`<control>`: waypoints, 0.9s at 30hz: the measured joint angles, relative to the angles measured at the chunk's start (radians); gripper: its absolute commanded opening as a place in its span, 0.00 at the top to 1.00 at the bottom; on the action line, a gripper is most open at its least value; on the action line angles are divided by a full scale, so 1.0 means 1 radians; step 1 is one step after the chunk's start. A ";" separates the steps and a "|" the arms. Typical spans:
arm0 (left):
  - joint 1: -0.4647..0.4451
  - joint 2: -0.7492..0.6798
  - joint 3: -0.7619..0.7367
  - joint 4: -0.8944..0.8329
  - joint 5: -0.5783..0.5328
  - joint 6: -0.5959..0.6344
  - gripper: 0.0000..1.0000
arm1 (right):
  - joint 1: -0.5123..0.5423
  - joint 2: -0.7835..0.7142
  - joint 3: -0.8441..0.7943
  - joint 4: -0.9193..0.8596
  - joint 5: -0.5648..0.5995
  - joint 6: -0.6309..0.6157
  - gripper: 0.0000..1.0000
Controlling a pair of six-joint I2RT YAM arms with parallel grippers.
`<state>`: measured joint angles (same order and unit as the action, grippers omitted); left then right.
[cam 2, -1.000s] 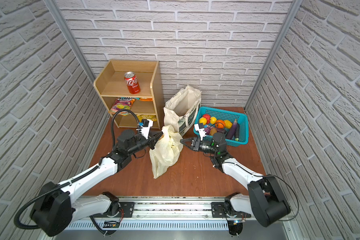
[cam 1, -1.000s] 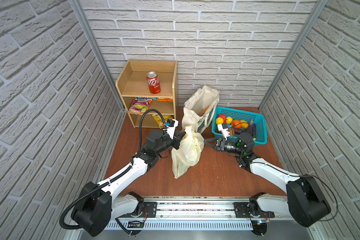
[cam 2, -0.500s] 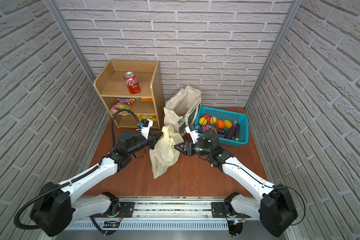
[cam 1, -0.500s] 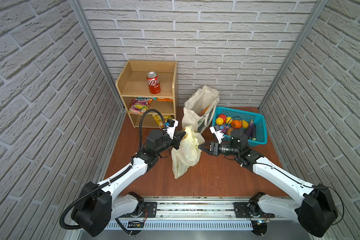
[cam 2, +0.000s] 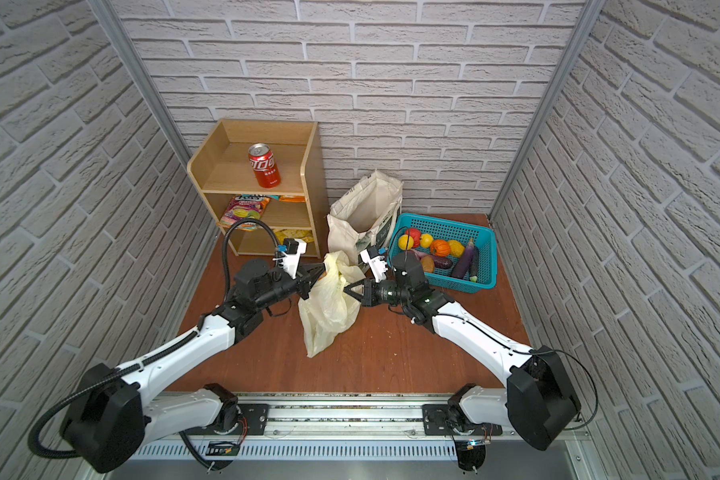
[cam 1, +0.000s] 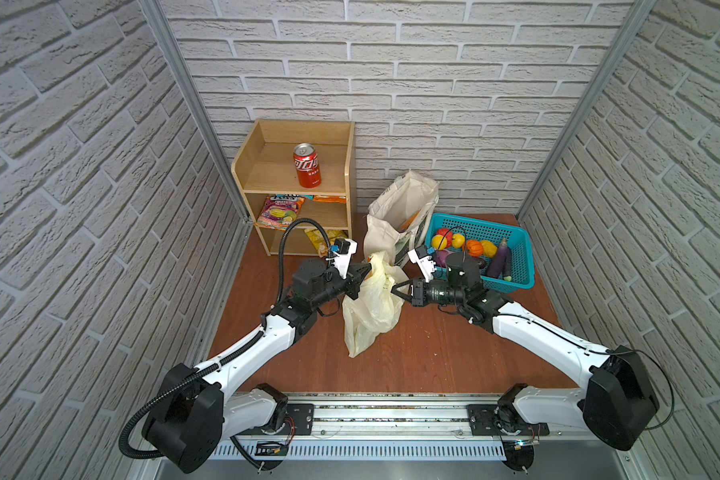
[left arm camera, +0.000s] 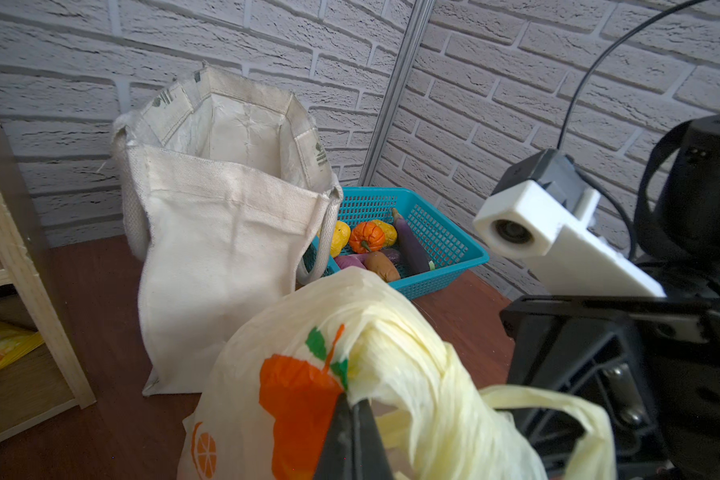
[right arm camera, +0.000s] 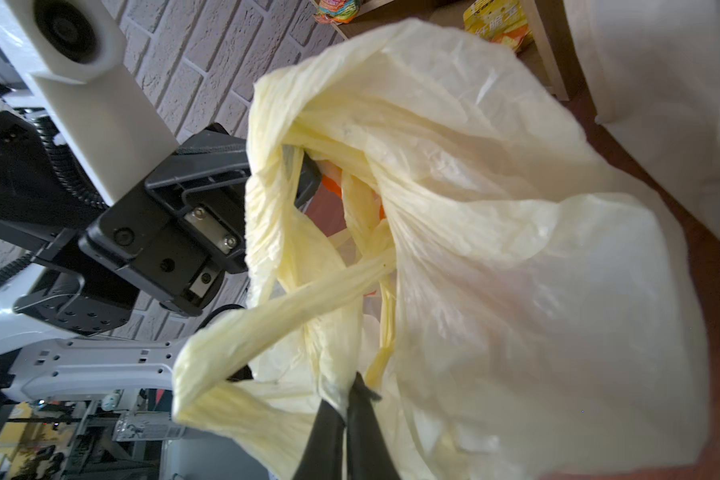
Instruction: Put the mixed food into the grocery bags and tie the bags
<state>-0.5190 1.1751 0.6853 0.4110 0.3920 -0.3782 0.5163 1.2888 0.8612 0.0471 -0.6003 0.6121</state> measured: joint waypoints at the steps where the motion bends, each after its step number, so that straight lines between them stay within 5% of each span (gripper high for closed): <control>1: 0.003 0.000 0.000 0.000 0.005 0.000 1.00 | -0.009 -0.001 0.005 -0.009 0.013 0.000 0.94; 10: 0.039 -0.018 0.000 -0.012 0.083 -0.009 1.00 | -0.193 -0.027 -0.060 -0.034 0.079 0.023 0.94; 22: 0.050 -0.013 0.000 0.016 0.149 -0.052 1.00 | -0.175 -0.054 -0.086 -0.022 0.042 0.053 0.94; 27: 0.040 0.052 0.006 0.050 0.198 -0.092 0.89 | -0.108 -0.051 -0.057 -0.026 0.043 0.058 0.95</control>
<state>-0.4789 1.2274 0.6914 0.4614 0.5903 -0.4702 0.4080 1.2381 0.8043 0.0212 -0.5575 0.6697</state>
